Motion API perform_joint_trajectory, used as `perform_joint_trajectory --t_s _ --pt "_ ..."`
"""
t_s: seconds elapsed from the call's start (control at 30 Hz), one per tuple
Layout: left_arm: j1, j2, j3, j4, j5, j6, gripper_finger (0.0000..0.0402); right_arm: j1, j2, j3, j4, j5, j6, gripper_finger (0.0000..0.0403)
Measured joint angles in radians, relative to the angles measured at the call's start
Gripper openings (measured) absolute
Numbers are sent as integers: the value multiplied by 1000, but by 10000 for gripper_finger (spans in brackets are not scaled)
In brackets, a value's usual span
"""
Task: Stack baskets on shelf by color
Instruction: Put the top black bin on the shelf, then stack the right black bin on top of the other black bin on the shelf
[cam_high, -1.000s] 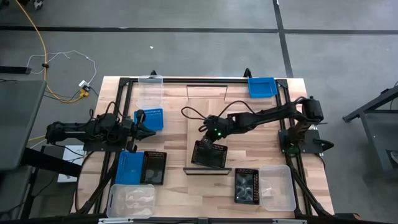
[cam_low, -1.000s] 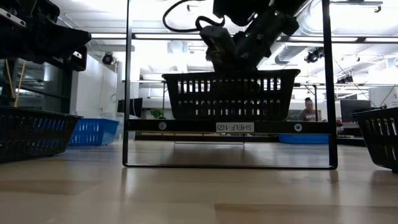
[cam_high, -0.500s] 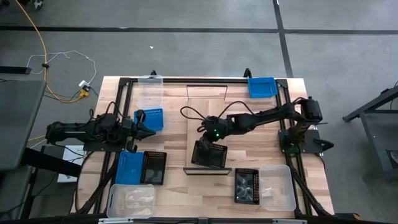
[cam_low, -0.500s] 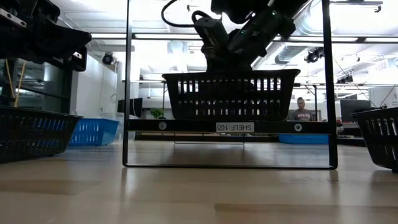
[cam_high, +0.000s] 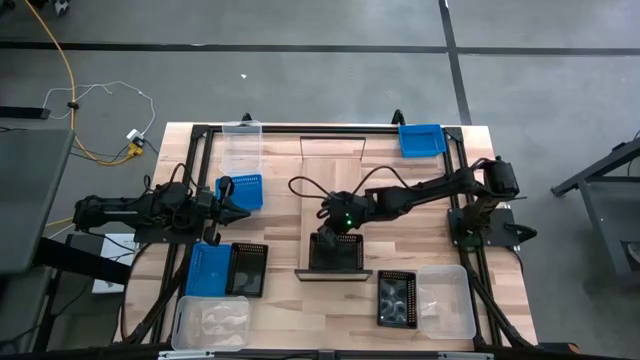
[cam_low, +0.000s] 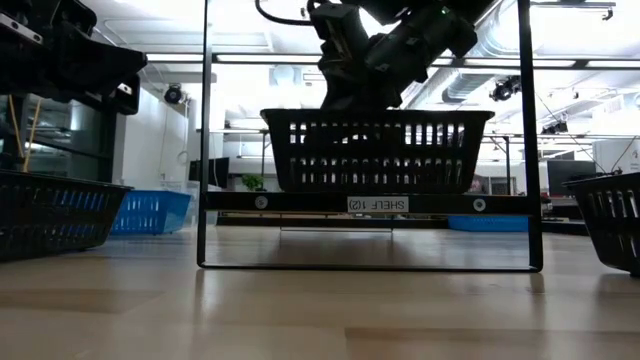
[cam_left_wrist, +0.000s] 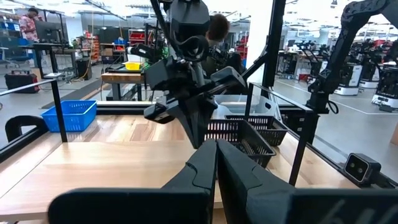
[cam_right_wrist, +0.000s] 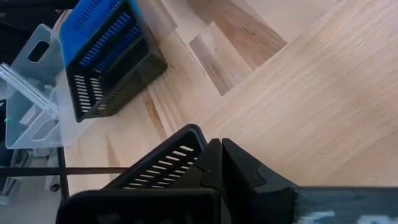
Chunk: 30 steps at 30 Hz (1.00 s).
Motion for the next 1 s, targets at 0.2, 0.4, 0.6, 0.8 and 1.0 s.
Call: perform_joint_trajectory --t_s 0.2,0.4,0.6,0.8,1.0 --pt "0 0 0 0 0 0 3 3 0 0 4 5 -18 0" --pt "0 0 0 0 0 0 3 -28 -56 -1 -8 13 -83 0" --pt "0 0 0 0 0 0 3 -18 -233 -1 -201 21 -148 0" --pt "0 0 0 0 0 0 3 150 -468 -48 -464 186 -76 0" --pt "0 0 0 0 0 0 3 386 -666 -199 -465 215 239 0"
